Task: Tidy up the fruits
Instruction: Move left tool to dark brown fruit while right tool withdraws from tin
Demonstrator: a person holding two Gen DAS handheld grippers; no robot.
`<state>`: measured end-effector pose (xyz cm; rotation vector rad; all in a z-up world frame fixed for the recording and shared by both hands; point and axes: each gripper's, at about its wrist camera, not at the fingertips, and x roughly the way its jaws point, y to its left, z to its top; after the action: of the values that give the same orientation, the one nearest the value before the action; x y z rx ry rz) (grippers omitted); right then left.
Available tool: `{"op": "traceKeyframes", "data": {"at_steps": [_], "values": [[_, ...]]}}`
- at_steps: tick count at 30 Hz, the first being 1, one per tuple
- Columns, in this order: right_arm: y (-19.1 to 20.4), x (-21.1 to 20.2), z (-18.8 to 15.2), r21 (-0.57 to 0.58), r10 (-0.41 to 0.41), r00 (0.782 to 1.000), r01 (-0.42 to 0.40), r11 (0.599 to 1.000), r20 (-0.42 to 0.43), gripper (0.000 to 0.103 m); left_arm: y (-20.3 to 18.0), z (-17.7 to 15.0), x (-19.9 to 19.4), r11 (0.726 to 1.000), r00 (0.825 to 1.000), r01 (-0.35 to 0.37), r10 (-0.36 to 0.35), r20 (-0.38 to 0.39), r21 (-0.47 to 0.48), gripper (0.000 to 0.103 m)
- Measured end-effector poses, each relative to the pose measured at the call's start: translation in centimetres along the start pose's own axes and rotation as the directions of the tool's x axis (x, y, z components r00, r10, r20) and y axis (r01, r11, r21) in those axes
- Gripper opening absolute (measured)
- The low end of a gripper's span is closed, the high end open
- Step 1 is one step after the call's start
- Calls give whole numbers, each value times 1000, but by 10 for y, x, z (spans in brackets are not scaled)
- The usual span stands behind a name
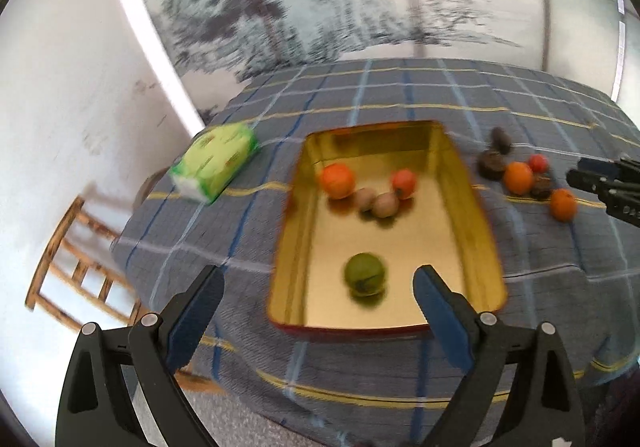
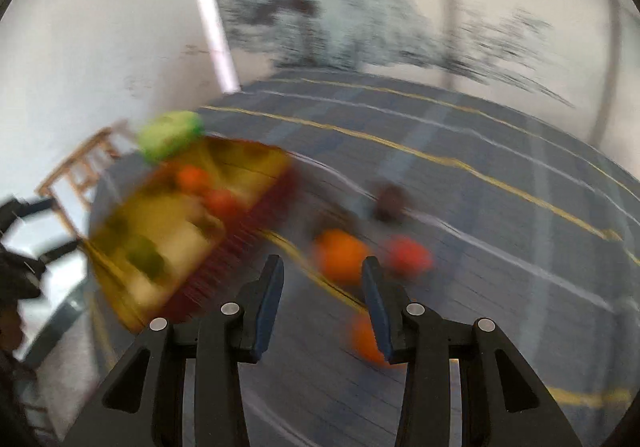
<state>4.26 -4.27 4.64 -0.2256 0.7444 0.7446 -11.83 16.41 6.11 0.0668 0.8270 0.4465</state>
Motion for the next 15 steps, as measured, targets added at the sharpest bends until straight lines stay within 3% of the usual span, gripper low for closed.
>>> {"op": "traceKeyframes", "data": {"at_steps": [2, 4, 8, 11, 15], "values": [[-35, -8, -21, 9, -118, 993, 118, 993, -18, 42, -14, 5, -4, 999, 999, 35, -36, 9, 37, 94], [-66, -16, -37, 39, -185, 982, 186, 982, -38, 42, -30, 11, -7, 995, 997, 71, -72, 12, 69, 94], [-117, -29, -63, 104, -263, 963, 268, 958, -62, 42, -58, 29, -9, 978, 983, 184, -184, -6, 102, 94], [-142, -35, -76, 159, -267, 962, 274, 948, -63, 42, -78, 43, -5, 956, 962, 273, -269, -42, 107, 94], [-155, -44, -79, 214, -224, 974, 223, 951, -23, 42, -105, 65, 12, 928, 930, 364, -356, -96, 80, 89]]}}
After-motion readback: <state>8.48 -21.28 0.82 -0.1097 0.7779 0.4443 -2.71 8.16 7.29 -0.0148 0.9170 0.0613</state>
